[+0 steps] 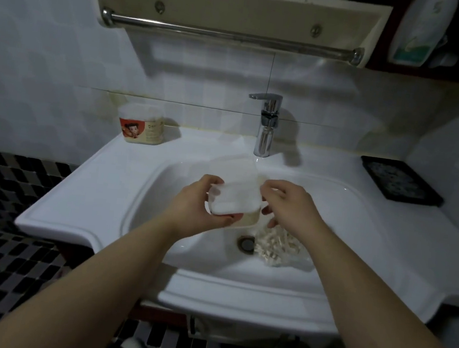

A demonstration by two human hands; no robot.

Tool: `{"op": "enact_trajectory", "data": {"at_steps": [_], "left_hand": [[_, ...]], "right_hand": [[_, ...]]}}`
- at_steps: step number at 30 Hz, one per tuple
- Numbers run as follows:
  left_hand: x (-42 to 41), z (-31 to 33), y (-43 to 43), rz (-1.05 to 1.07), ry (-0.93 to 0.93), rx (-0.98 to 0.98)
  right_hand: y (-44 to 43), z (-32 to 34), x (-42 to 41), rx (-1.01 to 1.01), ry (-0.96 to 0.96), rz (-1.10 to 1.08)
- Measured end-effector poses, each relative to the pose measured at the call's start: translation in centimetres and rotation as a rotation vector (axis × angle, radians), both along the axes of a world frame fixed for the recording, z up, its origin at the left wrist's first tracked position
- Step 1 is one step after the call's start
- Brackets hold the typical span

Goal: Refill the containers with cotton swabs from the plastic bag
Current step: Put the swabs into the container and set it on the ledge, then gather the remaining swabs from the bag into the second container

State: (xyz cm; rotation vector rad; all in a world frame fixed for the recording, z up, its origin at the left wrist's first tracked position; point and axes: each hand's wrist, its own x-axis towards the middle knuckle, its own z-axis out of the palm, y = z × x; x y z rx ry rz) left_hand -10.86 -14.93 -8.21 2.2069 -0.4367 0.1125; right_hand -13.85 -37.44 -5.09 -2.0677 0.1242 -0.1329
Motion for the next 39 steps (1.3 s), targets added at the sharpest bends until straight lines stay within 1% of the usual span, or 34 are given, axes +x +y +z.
{"op": "enact_trajectory", "data": {"at_steps": [2, 6, 8, 14, 18, 21, 23, 26, 29, 30, 32, 34, 35, 37, 39], "left_hand": [[0.3, -0.3, 0.1, 0.022, 0.059, 0.042], [1.2, -0.9, 0.0, 0.053, 0.158, 0.170], [1.4, -1.2, -0.1, 0.058, 0.211, 0.226], [1.3, -1.8, -0.9, -0.017, 0.296, 0.423], [1.3, -1.8, -1.2, -0.042, 0.308, 0.460], [1.4, -1.8, -1.2, -0.029, 0.306, 0.439], [1.3, -1.8, -1.3, 0.011, 0.313, 0.400], [1.0, -1.3, -1.2, 0.056, 0.312, 0.380], [0.7, -0.6, -1.3, 0.105, 0.273, 0.352], [0.6, -0.4, -1.3, 0.130, 0.235, 0.336], [0.6, 0.3, -1.7, 0.157, 0.139, 0.300], [0.7, 1.1, -2.5, 0.130, 0.090, 0.260], [0.6, 1.5, -3.1, 0.098, 0.091, 0.248], [0.5, 2.2, -4.5, 0.031, 0.123, 0.241], [0.4, 2.7, -6.2, -0.036, 0.157, 0.256]], "right_hand": [[0.3, -0.8, 0.3, -0.027, 0.087, 0.048], [1.0, -1.7, 0.4, -0.017, 0.175, 0.112], [1.5, -1.8, 0.4, -0.018, 0.251, 0.150], [2.0, -2.4, 0.1, -0.024, 0.476, 0.216], [2.1, -2.2, 0.0, 0.023, 0.516, 0.219], [2.0, -1.6, 0.0, 0.016, 0.483, 0.175], [1.7, -0.6, -0.4, -0.064, 0.424, 0.157], [0.7, 0.5, -0.6, -0.165, 0.287, 0.119], [-0.9, 2.2, -0.4, -0.321, 0.201, 0.056], [-1.6, 2.9, -0.4, -0.379, 0.212, 0.047], [-3.0, 3.9, -0.2, -0.458, 0.312, 0.055], [-4.3, 4.2, -0.2, -0.533, 0.433, 0.098], [-4.8, 4.1, -0.1, -0.608, 0.462, 0.135], [-5.2, 3.3, -0.1, -0.747, 0.431, 0.227], [-4.7, 2.5, -0.2, -0.784, 0.360, 0.308]]}}
